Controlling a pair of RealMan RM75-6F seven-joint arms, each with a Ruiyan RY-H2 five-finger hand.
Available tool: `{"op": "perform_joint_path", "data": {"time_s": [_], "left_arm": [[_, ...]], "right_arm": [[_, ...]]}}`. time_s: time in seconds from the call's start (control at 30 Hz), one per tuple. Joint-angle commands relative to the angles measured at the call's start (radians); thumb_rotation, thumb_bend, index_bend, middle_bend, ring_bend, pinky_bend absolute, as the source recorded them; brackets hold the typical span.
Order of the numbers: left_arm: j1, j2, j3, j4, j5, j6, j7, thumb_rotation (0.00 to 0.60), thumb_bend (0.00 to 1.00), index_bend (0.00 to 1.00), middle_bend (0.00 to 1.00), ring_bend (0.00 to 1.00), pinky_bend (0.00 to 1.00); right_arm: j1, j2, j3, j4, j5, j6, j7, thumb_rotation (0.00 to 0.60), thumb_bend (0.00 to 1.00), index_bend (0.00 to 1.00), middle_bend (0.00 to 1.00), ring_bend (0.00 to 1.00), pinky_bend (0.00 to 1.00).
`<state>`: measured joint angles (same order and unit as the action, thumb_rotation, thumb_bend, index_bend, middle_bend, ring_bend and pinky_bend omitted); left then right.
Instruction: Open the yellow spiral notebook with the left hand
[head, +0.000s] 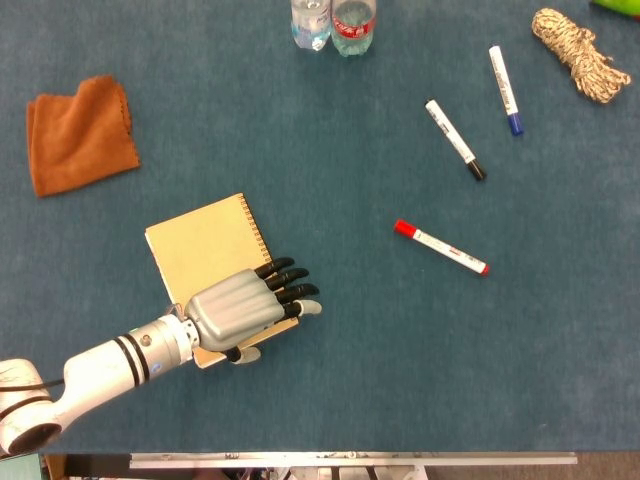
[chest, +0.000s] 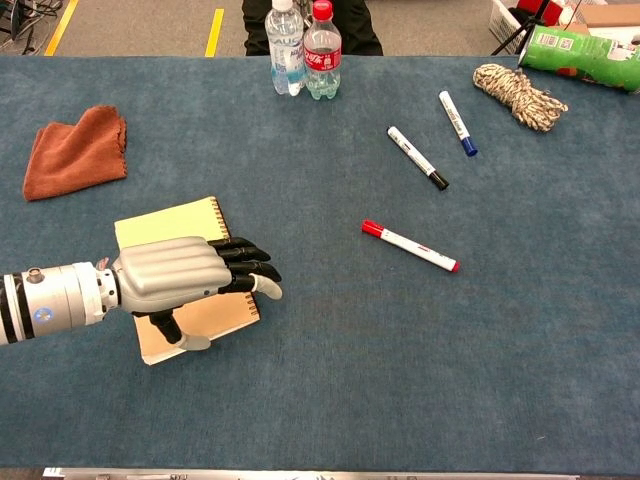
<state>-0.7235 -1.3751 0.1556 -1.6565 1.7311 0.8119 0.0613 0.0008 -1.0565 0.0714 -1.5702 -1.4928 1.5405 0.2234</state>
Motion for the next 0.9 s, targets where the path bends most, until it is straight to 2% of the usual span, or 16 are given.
{"op": "perform_joint_path", "data": {"time_s": [0.03, 0.5, 0.9], "left_arm": [[-0.001, -0.015, 0.002, -0.003, -0.009, -0.013, 0.042, 0.6, 0.21, 0.15, 0.11, 0.0, 0.0], [-0.003, -0.046, 0.005, -0.001, -0.067, -0.07, 0.216, 0.6, 0.2, 0.15, 0.12, 0.0, 0.0], [0.007, 0.026, 0.038, -0.016, -0.079, -0.062, 0.267, 0.6, 0.2, 0.16, 0.18, 0.0, 0.0]], "right_arm": [[-0.001, 0.0, 0.0, 0.0, 0.0, 0.001, 0.0, 0.6, 0.27, 0.38, 0.3, 0.18, 0.3], [-0.007, -0.001, 0.001, 0.005, 0.002, 0.006, 0.004, 0.6, 0.27, 0.38, 0.3, 0.18, 0.3], [-0.005, -0.006, 0.002, 0.006, -0.004, 0.007, 0.006, 0.6, 0.27, 0.38, 0.3, 0.18, 0.3]]}}
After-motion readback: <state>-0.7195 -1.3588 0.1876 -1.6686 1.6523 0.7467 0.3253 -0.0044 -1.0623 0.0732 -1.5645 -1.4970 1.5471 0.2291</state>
